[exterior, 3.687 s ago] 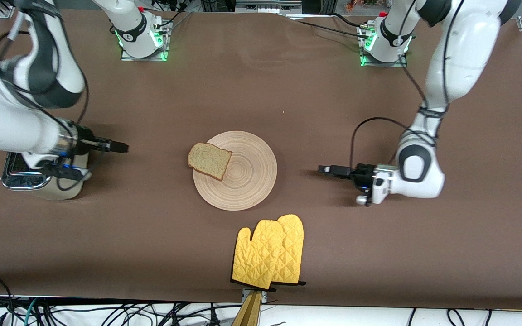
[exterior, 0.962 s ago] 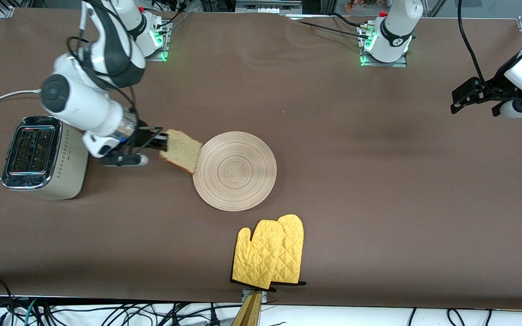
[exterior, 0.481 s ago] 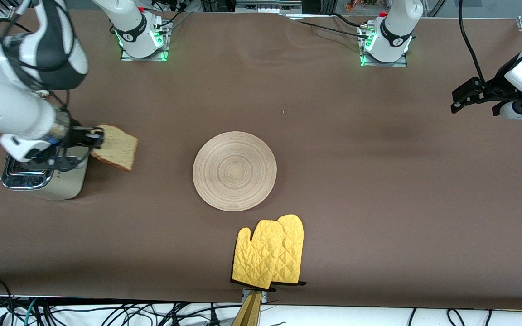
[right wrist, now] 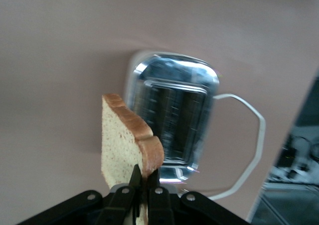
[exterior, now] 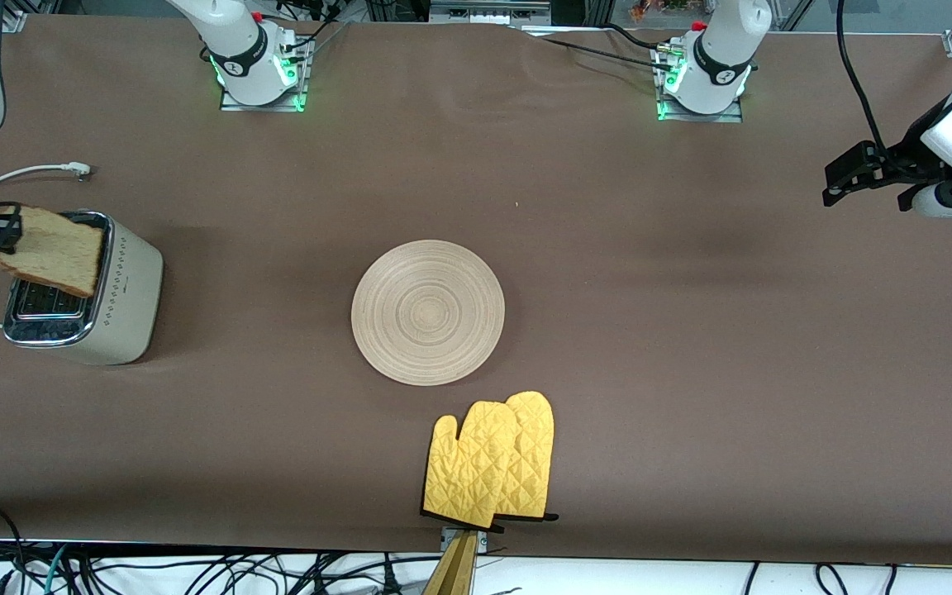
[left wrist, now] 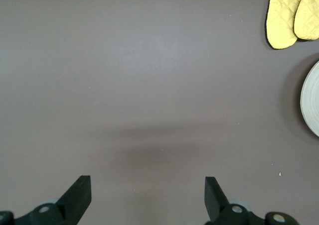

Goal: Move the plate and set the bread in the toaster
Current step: 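Lower the bread into a toaster slot with the right gripper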

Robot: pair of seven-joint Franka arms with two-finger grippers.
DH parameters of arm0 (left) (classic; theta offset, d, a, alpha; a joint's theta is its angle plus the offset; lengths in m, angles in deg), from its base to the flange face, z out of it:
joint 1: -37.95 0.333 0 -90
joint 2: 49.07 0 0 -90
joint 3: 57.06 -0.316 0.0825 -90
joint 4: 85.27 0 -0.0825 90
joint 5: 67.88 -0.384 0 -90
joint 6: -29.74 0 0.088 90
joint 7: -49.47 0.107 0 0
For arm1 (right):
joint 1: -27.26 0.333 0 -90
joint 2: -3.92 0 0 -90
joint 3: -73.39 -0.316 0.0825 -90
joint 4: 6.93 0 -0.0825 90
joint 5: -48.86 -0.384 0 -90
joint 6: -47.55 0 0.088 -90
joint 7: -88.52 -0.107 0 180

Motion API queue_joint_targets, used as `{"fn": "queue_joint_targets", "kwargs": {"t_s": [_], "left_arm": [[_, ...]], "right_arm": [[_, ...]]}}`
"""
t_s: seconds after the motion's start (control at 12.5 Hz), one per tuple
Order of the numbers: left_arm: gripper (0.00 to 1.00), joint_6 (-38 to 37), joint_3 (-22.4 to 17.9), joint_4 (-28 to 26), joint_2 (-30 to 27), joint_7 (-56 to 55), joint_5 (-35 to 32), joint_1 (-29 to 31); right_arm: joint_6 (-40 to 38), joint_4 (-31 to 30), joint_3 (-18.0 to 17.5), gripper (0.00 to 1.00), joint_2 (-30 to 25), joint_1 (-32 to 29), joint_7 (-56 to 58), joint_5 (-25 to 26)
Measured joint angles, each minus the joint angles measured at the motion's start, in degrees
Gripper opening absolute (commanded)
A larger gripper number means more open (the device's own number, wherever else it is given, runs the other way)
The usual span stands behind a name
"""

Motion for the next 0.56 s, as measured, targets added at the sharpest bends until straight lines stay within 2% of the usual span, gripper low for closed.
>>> {"fn": "queue_joint_targets", "kwargs": {"t_s": [0.56], "left_arm": [[1.0, 0.0, 0.0, 0.0, 0.0, 0.0, 0.0, 0.0]], "right_arm": [[0.1, 0.1, 0.9, 0.0, 8.0, -0.4, -0.1, 6.9]]}}
